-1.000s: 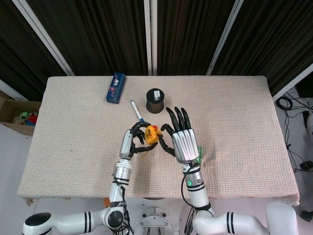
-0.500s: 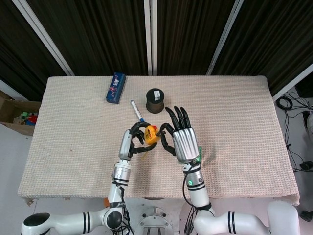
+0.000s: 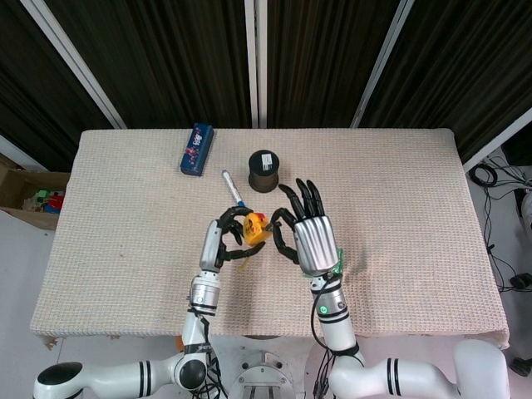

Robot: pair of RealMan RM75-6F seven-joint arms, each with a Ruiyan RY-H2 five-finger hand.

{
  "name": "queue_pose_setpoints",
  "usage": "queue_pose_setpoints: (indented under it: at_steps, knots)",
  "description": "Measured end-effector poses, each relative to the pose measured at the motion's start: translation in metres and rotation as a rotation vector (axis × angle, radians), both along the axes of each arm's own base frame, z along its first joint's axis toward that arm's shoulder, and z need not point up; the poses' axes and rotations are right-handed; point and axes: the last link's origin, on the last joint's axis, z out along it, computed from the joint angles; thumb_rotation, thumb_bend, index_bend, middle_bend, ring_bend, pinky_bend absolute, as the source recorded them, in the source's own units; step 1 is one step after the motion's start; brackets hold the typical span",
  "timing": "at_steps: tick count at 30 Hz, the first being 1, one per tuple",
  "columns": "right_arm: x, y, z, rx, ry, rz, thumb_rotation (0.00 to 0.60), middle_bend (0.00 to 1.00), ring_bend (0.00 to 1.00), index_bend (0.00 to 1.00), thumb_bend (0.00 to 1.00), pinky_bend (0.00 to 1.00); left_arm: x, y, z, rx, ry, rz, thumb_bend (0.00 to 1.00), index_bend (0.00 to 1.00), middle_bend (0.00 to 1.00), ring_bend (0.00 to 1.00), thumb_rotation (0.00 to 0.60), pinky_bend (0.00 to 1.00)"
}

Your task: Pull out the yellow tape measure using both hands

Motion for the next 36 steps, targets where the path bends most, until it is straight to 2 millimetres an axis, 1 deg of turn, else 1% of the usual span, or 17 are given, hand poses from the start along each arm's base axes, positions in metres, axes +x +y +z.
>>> queue_pose_setpoints:
  at_steps: [7, 11, 15, 21, 24, 31, 34, 36]
  knots:
    - [-0.001, -0.002, 0.009, -0.031, -0.043, 0.021, 0.600, 0.22, 0.00, 0.73, 0.65, 0.00, -0.006, 0.000, 0.000, -0.004, 0.002, 0.007, 0.39, 0.69, 0.69, 0.61, 0.600, 0.68]
    - [-0.004, -0.004, 0.022, -0.071, -0.067, 0.028, 0.600, 0.23, 0.00, 0.74, 0.65, 0.00, -0.012, 0.002, 0.000, -0.013, 0.007, -0.003, 0.38, 0.69, 0.69, 0.61, 0.600, 0.68]
    - [-0.013, -0.007, 0.043, -0.124, -0.091, 0.022, 0.600, 0.24, 0.00, 0.74, 0.66, 0.00, -0.024, 0.006, 0.004, -0.018, 0.018, -0.025, 0.38, 0.70, 0.70, 0.62, 0.600, 0.68]
    - [-0.034, -0.010, 0.082, -0.210, -0.153, -0.007, 0.600, 0.24, 0.00, 0.75, 0.66, 0.00, -0.051, 0.011, 0.018, -0.004, 0.045, -0.099, 0.38, 0.70, 0.70, 0.62, 0.600, 0.68]
    - [-0.046, -0.008, 0.099, -0.243, -0.198, -0.026, 0.600, 0.24, 0.00, 0.75, 0.66, 0.00, -0.068, 0.016, 0.026, -0.002, 0.052, -0.114, 0.38, 0.70, 0.71, 0.62, 0.600, 0.68]
    - [-0.067, -0.003, 0.123, -0.285, -0.260, -0.053, 0.600, 0.24, 0.00, 0.75, 0.66, 0.00, -0.108, 0.020, 0.040, -0.011, 0.087, -0.136, 0.38, 0.71, 0.71, 0.62, 0.600, 0.69]
    - [-0.069, -0.002, 0.128, -0.282, -0.281, -0.054, 0.600, 0.25, 0.00, 0.75, 0.66, 0.00, -0.120, 0.019, 0.042, -0.020, 0.105, -0.137, 0.38, 0.71, 0.71, 0.62, 0.600, 0.69]
    - [-0.072, -0.001, 0.131, -0.286, -0.285, -0.055, 0.600, 0.25, 0.00, 0.75, 0.66, 0.00, -0.125, 0.019, 0.042, -0.022, 0.113, -0.138, 0.38, 0.71, 0.71, 0.62, 0.600, 0.69]
